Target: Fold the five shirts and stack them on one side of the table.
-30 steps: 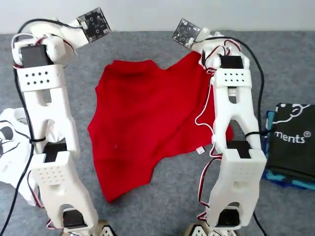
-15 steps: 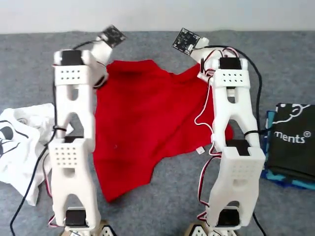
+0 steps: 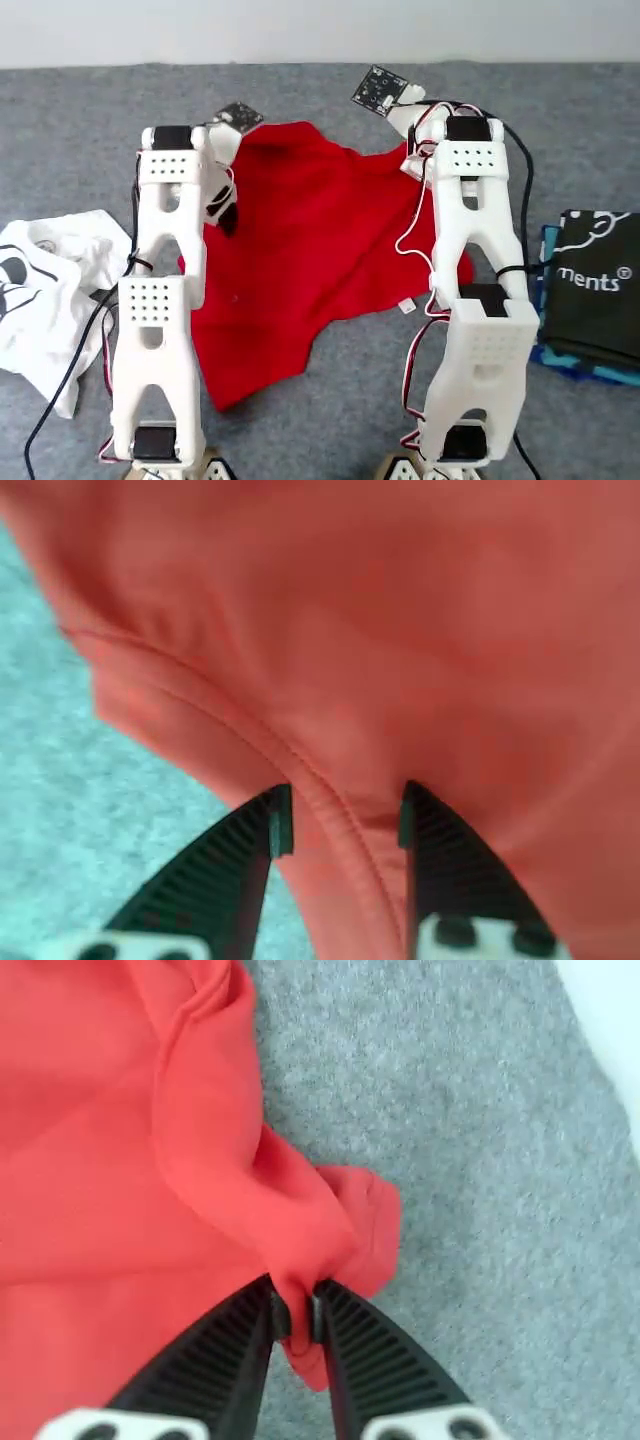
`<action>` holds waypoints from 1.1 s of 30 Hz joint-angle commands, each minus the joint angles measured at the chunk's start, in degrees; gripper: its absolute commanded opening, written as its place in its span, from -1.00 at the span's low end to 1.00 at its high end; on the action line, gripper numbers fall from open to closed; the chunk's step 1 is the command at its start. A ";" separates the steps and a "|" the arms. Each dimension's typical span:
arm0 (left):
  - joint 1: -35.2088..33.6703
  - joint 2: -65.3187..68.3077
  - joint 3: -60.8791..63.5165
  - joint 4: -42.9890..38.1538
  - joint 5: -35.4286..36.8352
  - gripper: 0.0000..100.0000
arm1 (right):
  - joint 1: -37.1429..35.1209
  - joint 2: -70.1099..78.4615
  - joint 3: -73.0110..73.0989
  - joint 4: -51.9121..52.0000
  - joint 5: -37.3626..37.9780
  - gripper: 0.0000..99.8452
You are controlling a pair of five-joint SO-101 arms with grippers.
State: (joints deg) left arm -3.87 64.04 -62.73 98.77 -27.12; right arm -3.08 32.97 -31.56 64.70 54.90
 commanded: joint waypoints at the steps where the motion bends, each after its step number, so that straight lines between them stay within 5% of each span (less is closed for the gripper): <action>1: -0.53 0.53 -1.89 1.76 0.35 -0.67 | -0.13 -1.10 -3.25 0.48 -1.41 -0.98; 6: 0.00 2.20 -0.40 1.93 0.09 -0.98 | -0.13 -1.10 -3.25 0.48 -1.49 -0.98; 23: 1.58 -40.26 59.82 1.58 -13.63 -0.98 | -0.13 -0.84 -3.25 0.66 -1.32 -0.98; 33: 2.11 -56.35 71.43 1.58 -14.77 -0.92 | -0.57 -0.57 -3.25 0.57 -1.32 -0.98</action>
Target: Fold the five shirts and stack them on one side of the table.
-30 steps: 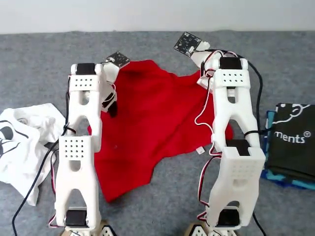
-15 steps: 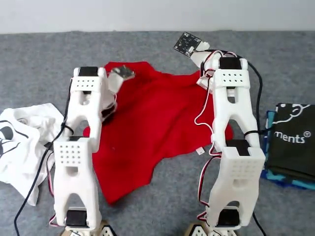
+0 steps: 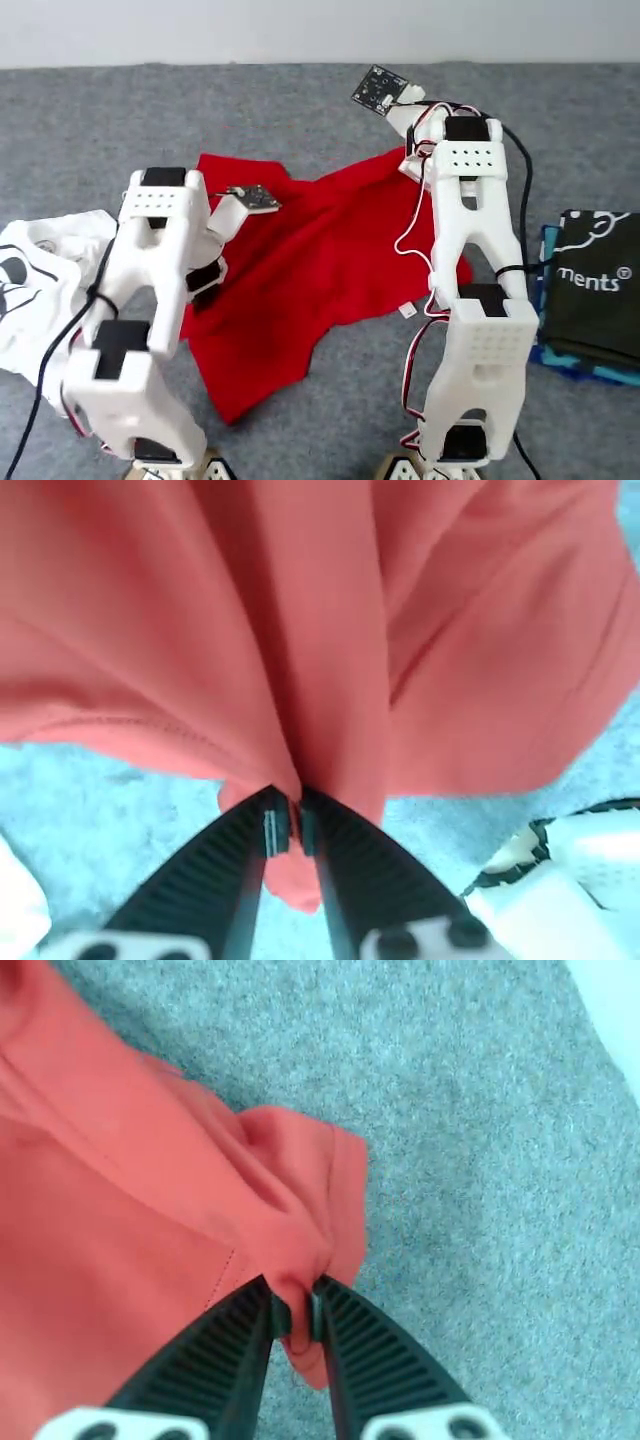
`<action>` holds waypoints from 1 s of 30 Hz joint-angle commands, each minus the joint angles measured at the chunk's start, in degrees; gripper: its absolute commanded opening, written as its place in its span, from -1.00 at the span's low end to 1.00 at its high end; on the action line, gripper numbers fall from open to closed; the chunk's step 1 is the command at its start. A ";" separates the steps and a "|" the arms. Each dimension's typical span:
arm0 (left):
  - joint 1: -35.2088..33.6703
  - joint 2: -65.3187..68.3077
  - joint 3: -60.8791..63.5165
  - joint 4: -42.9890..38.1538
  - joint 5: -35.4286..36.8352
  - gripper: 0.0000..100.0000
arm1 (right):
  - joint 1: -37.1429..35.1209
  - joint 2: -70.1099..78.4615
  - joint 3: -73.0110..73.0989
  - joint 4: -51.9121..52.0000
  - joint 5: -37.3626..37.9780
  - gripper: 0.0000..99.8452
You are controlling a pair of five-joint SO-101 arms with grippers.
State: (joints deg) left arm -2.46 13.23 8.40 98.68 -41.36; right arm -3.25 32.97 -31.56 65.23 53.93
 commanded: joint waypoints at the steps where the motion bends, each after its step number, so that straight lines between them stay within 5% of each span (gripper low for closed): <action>1: 0.79 -6.42 0.13 1.67 -0.18 -0.87 | -0.40 -0.57 -3.25 0.04 -0.35 -0.98; 10: 1.23 -8.35 -12.97 1.41 10.64 -0.65 | -0.31 -0.92 -3.25 0.13 -0.35 -0.98; 15: 1.14 -7.74 -15.60 -8.53 19.60 -0.64 | -0.31 -0.84 -3.25 0.13 -0.53 -0.98; 22: 0.70 5.10 -18.33 -19.43 26.90 -0.65 | -0.40 -0.57 -3.08 0.13 -0.62 -0.98; 30: -2.90 23.47 -37.05 -15.12 28.04 -0.65 | -0.31 -0.66 -3.08 2.07 -0.62 -0.98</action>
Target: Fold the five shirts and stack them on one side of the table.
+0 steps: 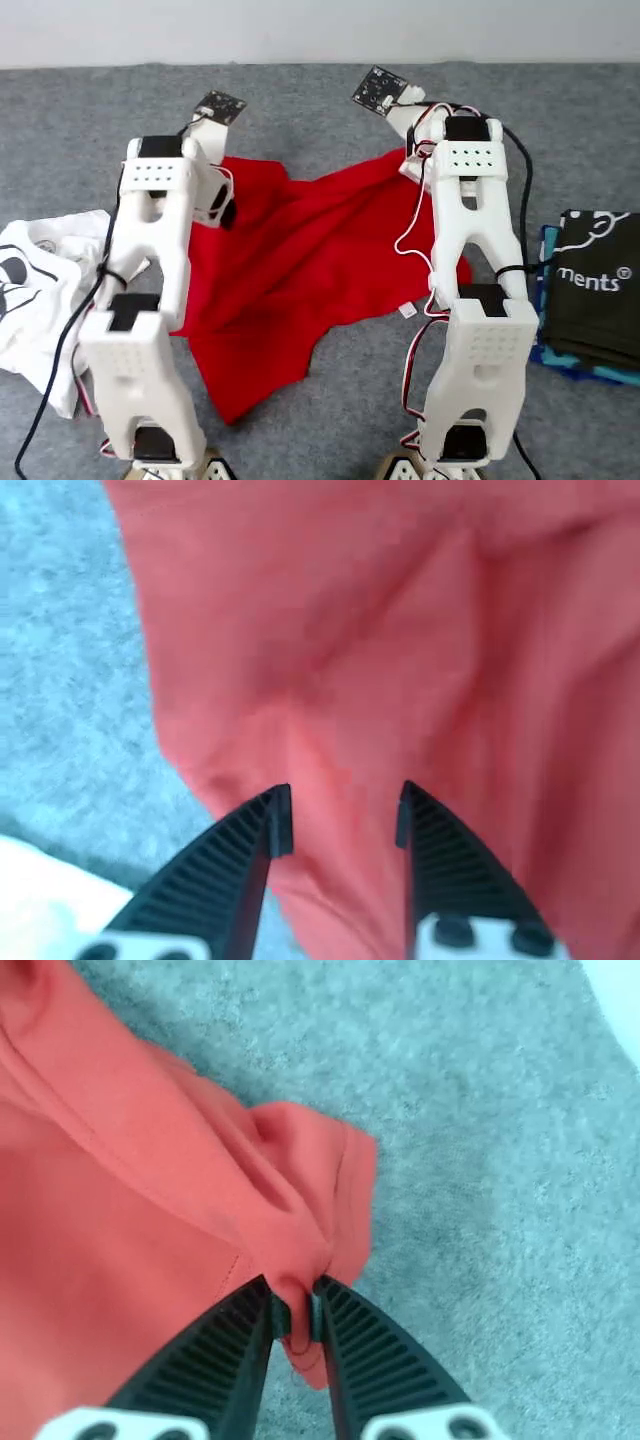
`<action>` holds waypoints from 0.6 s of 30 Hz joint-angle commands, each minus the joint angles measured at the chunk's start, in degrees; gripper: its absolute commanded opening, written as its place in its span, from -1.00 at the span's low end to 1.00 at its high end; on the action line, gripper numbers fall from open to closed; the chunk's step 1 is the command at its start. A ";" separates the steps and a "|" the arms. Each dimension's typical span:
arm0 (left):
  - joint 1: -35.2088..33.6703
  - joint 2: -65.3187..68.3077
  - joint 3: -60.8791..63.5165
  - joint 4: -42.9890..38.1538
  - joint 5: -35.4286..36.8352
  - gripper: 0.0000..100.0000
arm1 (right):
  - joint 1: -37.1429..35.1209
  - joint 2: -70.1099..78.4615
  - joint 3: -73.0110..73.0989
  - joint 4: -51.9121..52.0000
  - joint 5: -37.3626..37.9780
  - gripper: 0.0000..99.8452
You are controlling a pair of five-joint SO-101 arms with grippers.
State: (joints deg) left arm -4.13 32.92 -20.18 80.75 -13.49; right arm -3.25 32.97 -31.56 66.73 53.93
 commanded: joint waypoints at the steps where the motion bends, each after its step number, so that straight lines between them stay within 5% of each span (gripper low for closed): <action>1: -1.41 6.33 -11.65 4.75 0.09 -0.65 | -0.31 -0.57 -3.08 0.57 -0.62 -0.98; 9: -1.32 25.67 -34.07 19.96 0.00 -0.70 | -0.40 -0.57 -3.08 0.57 -0.62 -0.98; 14: 0.18 25.67 -30.37 19.96 -5.98 -0.98 | -0.04 -0.92 -3.08 0.57 -0.62 -0.98; 18: 1.49 20.57 -20.35 19.96 -6.77 -0.97 | 0.04 -1.01 -3.08 0.57 -0.53 -0.98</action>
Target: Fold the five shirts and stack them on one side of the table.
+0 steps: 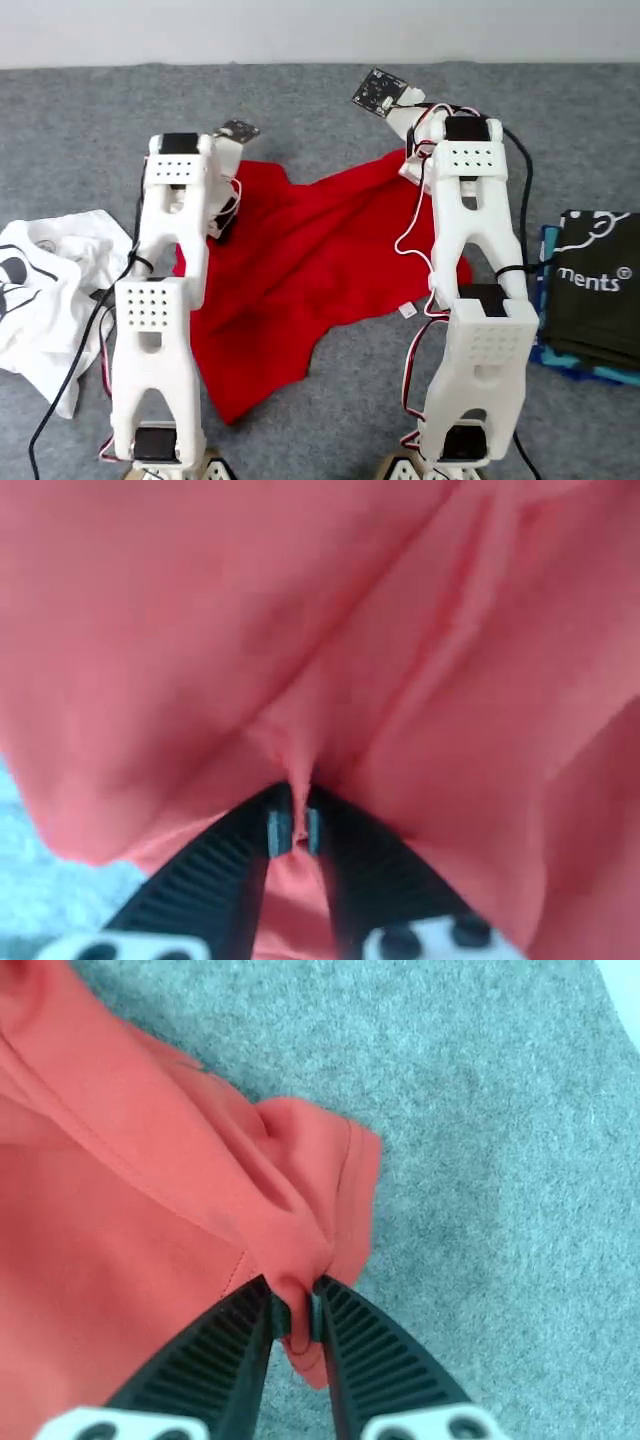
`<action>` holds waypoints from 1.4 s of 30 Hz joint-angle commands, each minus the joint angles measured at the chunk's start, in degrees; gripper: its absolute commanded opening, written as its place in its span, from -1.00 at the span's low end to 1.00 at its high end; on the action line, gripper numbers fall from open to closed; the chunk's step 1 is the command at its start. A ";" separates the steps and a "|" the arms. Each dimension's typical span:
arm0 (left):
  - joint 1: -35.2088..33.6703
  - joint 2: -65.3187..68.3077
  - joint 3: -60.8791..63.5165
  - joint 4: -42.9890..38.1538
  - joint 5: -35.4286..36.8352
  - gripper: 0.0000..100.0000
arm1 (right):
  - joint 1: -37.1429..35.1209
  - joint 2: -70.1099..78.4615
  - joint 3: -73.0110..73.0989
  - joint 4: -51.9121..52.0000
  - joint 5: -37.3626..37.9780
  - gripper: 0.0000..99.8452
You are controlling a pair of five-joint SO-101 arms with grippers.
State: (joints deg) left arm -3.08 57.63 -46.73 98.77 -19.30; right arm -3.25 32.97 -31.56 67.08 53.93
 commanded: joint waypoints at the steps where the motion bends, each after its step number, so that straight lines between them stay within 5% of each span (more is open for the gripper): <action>1: 0.70 -6.07 9.19 1.93 -0.97 -0.97 | 0.04 -1.01 -3.08 0.22 -0.53 -0.98; 12: 2.73 -34.20 41.10 1.49 -4.31 -0.97 | -0.04 -1.01 -3.08 0.22 -0.53 -0.98; 17: 2.20 -41.49 41.63 1.23 -3.87 -0.92 | -0.31 -1.01 -3.08 0.22 -0.53 -0.98; 23: 1.05 -43.96 41.54 -0.79 3.34 -0.62 | -0.31 -0.84 -3.08 0.31 -0.53 -0.98; 37: -6.77 -41.14 41.19 -18.99 7.21 -0.57 | -0.48 -0.84 -3.08 3.91 -0.62 -0.98; 42: -6.68 -32.18 34.95 -19.78 9.05 -0.53 | -1.71 -0.75 -3.08 3.91 -0.62 -0.98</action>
State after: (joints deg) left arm -9.32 22.81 -6.81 80.13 -11.38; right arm -3.60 32.97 -31.56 70.68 53.93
